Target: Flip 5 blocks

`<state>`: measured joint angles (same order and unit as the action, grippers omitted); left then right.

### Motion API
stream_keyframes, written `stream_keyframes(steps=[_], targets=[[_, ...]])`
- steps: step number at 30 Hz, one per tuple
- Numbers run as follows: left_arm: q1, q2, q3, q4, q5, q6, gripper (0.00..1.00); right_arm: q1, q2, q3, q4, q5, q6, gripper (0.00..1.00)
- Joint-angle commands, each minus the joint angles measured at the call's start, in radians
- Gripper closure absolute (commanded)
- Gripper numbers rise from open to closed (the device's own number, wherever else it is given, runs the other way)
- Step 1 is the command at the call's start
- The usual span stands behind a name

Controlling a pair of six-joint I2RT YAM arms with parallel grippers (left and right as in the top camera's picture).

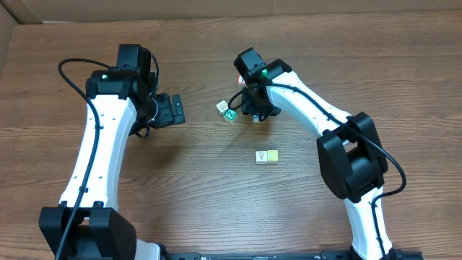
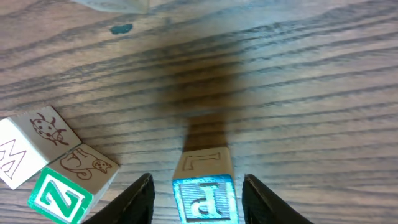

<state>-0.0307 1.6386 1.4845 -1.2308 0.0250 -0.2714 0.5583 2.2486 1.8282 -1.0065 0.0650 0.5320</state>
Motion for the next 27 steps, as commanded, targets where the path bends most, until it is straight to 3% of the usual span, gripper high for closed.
stream_keyframes(steps=[1,16,23,27], targets=[[0.004,0.009,0.022,0.002,-0.006,-0.014,0.0,0.016,-0.025,-0.035,0.018,0.013,-0.018,0.54],[0.004,0.009,0.022,0.002,-0.006,-0.014,0.0,0.016,-0.025,-0.04,0.03,0.047,-0.018,0.58],[0.004,0.009,0.022,0.002,-0.006,-0.014,0.0,0.016,-0.025,-0.04,0.019,0.047,-0.018,0.71],[0.004,0.009,0.022,0.002,-0.007,-0.014,0.0,0.016,-0.026,-0.04,0.013,0.046,-0.018,0.71]])
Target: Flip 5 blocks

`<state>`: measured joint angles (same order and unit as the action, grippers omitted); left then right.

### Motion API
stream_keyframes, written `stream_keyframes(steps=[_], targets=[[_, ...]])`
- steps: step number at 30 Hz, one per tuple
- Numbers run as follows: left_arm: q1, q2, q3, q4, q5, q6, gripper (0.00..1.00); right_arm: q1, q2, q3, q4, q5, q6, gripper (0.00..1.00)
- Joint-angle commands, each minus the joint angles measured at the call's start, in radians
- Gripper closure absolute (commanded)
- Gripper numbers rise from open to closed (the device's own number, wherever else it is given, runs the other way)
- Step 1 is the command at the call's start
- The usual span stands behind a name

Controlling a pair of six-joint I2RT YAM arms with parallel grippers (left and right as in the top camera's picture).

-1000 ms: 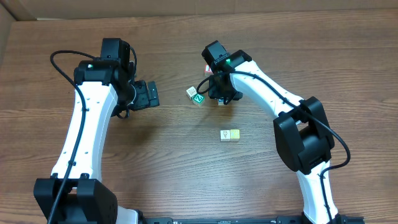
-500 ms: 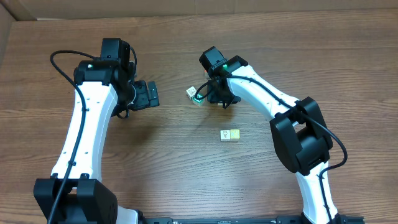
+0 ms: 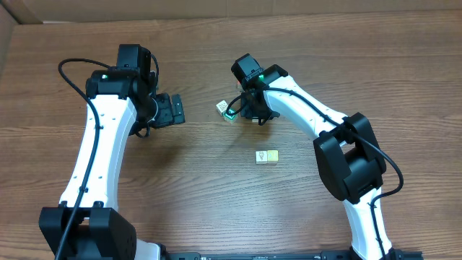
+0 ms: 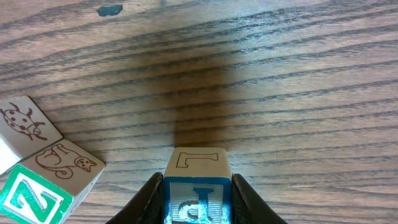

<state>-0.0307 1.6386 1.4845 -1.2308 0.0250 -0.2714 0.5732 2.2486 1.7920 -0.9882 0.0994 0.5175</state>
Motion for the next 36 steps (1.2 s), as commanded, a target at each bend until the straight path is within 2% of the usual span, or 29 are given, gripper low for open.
stream_keyframes(steps=[1,6,21,29,36], targets=[[0.004,0.009,0.022,0.002,-0.006,-0.014,0.0,0.002,-0.027,-0.003,-0.006,0.012,-0.003,0.72],[0.004,0.009,0.022,0.002,-0.006,-0.014,0.0,0.002,-0.051,0.018,-0.05,0.003,-0.002,0.78],[0.004,0.009,0.022,0.002,-0.007,-0.014,0.0,0.097,-0.152,0.041,-0.245,-0.116,-0.002,0.77],[0.004,0.009,0.022,0.002,-0.006,-0.014,0.0,0.182,-0.152,0.024,-0.277,-0.117,0.068,0.77],[0.004,0.009,0.022,0.002,-0.006,-0.014,0.0,0.234,-0.151,-0.058,-0.25,-0.077,0.109,0.77]])
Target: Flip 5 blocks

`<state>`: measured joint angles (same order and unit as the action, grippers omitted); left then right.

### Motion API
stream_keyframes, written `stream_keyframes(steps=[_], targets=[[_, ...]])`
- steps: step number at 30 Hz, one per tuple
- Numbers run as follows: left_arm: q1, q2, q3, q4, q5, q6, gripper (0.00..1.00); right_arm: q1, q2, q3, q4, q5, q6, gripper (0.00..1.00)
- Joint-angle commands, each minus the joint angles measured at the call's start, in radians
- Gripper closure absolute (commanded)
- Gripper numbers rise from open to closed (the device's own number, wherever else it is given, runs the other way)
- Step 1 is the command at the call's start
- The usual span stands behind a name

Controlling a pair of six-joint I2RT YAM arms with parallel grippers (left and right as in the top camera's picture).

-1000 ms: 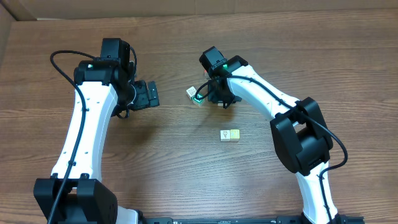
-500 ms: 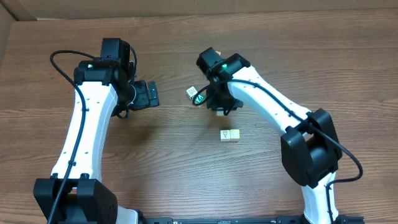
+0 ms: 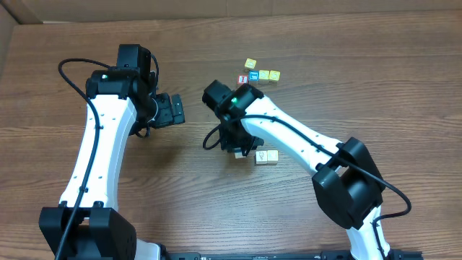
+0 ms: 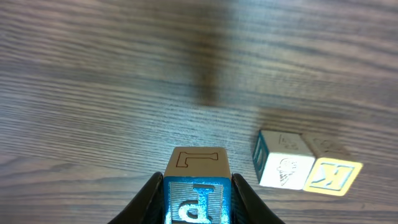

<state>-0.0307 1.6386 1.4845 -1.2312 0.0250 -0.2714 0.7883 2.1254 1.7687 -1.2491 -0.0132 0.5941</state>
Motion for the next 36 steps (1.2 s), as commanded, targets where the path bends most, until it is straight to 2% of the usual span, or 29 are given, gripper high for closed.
stream_keyframes(steps=[1,21,26,30,36], targets=[[0.004,0.009,0.022,0.002,-0.006,-0.014,0.0,0.024,-0.028,-0.047,0.016,0.047,0.036,0.77],[0.004,0.009,0.022,0.002,-0.006,-0.013,0.0,0.03,-0.028,-0.133,0.092,0.1,0.039,0.76],[0.004,0.009,0.022,0.002,-0.006,-0.014,0.0,0.03,-0.028,-0.133,0.093,0.1,0.039,0.67],[0.004,0.009,0.022,0.002,-0.006,-0.014,0.0,0.03,-0.028,-0.133,0.099,0.097,0.039,0.55],[0.004,0.009,0.022,0.002,-0.006,-0.013,0.0,0.03,-0.028,-0.126,0.109,0.097,0.038,0.52]])
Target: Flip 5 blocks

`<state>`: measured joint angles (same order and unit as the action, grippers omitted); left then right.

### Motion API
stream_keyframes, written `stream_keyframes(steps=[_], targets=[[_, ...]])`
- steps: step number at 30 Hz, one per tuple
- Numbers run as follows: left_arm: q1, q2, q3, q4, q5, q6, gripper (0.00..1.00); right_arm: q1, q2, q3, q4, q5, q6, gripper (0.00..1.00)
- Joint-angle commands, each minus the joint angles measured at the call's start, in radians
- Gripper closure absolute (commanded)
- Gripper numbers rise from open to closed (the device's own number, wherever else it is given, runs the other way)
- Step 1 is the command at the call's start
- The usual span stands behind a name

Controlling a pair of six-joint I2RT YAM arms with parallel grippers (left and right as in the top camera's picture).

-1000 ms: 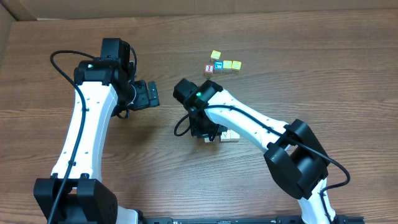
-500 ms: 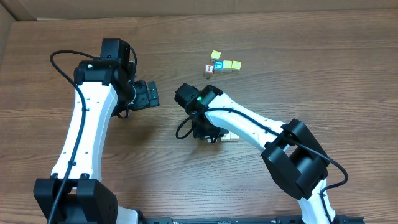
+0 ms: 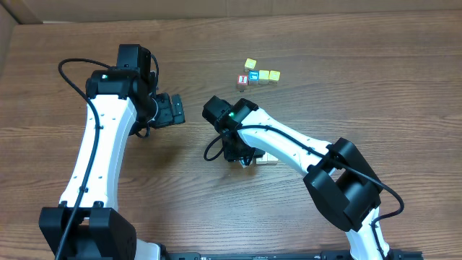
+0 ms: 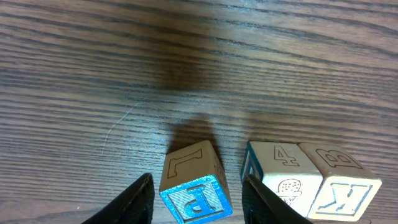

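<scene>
A wooden block with a blue P face and an L face point(image 4: 194, 183) rests on the table, slightly skewed. My right gripper point(image 4: 197, 200) is open around it, and its fingers point(image 4: 134, 202) stand clear of the block's sides. Just to its right lie two touching blocks, one marked 4 with an ice cream point(image 4: 277, 171) and one with B and K point(image 4: 339, 180). From overhead, the right gripper point(image 3: 242, 155) covers the P block, and the pair point(image 3: 269, 157) peeks out beside it. My left gripper point(image 3: 171, 110) hovers at the left, away from all blocks.
Several more small blocks sit at the far side of the table: a yellow one point(image 3: 250, 64), a red one point(image 3: 242, 79), a blue one point(image 3: 253, 75) and two yellowish ones point(image 3: 269, 75). The right arm point(image 3: 289, 144) stretches across the table's middle.
My right gripper was shut on the P block, held to the left of the block pair. Now it is open and the block stands on the table beside that pair.
My right gripper stood open around the P block at the far side, near a green Z block. Then it was shut on it. Later it held the block near the pair in the middle. Now the block rests there, released. The left arm has not moved.
</scene>
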<state>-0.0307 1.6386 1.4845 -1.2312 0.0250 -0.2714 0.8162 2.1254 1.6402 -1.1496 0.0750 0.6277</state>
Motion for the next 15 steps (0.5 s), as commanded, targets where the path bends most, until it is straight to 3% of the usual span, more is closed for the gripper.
stream_keyframes(steps=[1,7,10,12,13,15], targets=[[0.004,0.009,0.022,0.002,-0.006,-0.014,0.0,0.002,-0.028,0.009,0.012,0.009,0.004,0.52],[0.004,0.009,0.022,0.002,-0.006,-0.014,0.0,0.002,-0.028,0.08,0.008,0.01,0.0,0.53],[0.004,0.009,0.022,0.002,-0.006,-0.014,0.0,0.002,-0.028,0.097,0.011,0.009,0.0,0.58],[0.004,0.009,0.022,0.002,-0.007,-0.014,0.0,0.002,-0.028,0.097,0.013,0.009,0.0,0.72],[0.004,0.009,0.022,0.002,-0.006,-0.014,0.0,0.002,-0.028,0.094,0.015,0.009,0.0,0.91],[0.004,0.009,0.022,0.002,-0.006,-0.013,0.0,0.002,-0.028,0.093,0.014,0.0,0.0,0.96]])
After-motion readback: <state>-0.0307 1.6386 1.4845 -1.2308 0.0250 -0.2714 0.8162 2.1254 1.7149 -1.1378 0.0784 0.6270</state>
